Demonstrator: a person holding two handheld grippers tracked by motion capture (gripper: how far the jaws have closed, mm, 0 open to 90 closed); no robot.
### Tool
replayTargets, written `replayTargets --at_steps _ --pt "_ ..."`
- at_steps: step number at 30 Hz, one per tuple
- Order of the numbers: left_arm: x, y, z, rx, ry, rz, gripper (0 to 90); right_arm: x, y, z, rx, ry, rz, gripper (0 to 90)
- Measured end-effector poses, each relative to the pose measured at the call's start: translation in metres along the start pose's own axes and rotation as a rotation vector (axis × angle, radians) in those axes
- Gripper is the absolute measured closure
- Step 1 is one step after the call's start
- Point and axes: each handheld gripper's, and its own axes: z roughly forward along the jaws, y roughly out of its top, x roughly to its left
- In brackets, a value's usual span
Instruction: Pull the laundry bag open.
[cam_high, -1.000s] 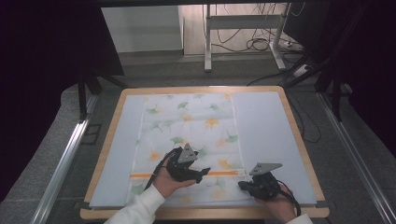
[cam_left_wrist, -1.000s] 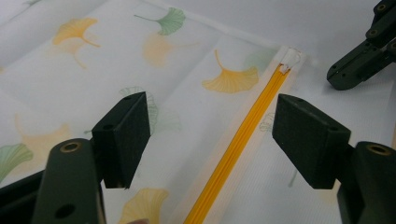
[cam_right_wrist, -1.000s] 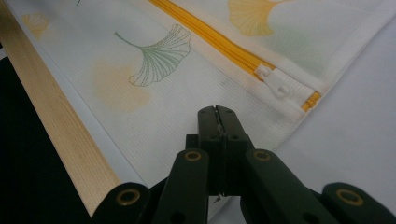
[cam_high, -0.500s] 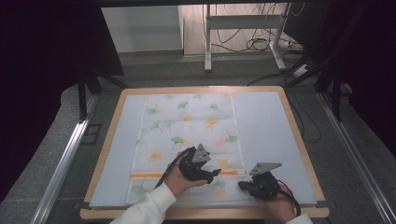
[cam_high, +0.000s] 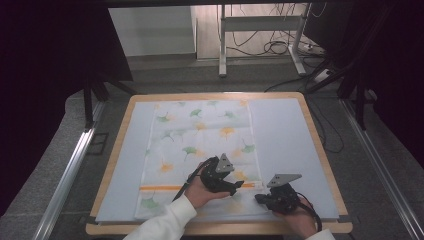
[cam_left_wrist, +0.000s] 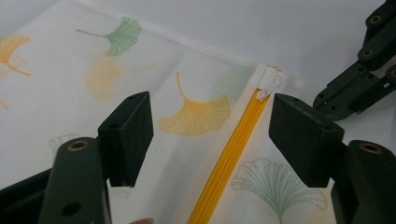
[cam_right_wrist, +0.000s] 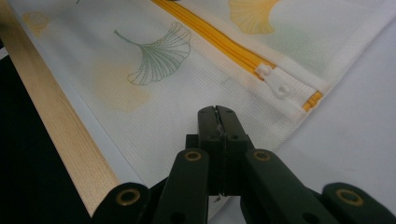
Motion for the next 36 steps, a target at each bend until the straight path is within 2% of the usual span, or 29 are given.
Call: replayTargets --at_steps 2,5,11,18,19,20,21,22,27,30,36 --pt "0.000 0.001 0.004 0.004 -0.013 0.001 30.7 0.000 0.000 0.000 0.000 0.000 -0.001 89.0" --pt "0.001 0.002 0.007 -0.010 -0.060 -0.036 30.8 0.000 0.000 0.000 0.002 0.000 -0.002 89.0" --pt "-0.001 0.004 0.013 -0.005 -0.057 -0.022 31.6 0.000 0.000 0.000 0.004 0.000 -0.003 89.0" --pt "-0.003 0.005 0.022 -0.006 -0.079 -0.019 33.1 0.000 0.001 0.000 0.004 -0.006 -0.011 89.0" --pt "-0.002 0.006 0.023 0.008 -0.085 0.004 33.2 0.001 0.001 0.000 0.007 -0.006 -0.012 89.0" --pt "-0.003 0.007 0.024 0.003 -0.090 -0.003 33.5 0.001 0.001 0.000 0.007 -0.006 -0.013 89.0" --pt "-0.002 0.008 0.025 0.023 -0.094 0.021 33.6 0.001 0.000 0.000 0.009 -0.005 -0.011 89.0" --pt "-0.005 0.009 0.027 0.011 -0.098 0.009 33.5 0.001 0.000 -0.001 0.010 -0.005 -0.010 89.0" --pt "-0.010 0.015 0.032 0.026 -0.122 0.052 33.6 0.002 0.000 -0.001 0.008 -0.009 -0.008 89.0" --pt "-0.013 0.017 0.036 0.043 -0.113 0.080 33.8 0.003 -0.001 -0.001 0.009 -0.013 -0.012 89.0" --pt "-0.017 0.019 0.047 0.049 -0.115 0.081 34.9 0.005 -0.001 -0.002 0.014 -0.023 -0.013 88.9"
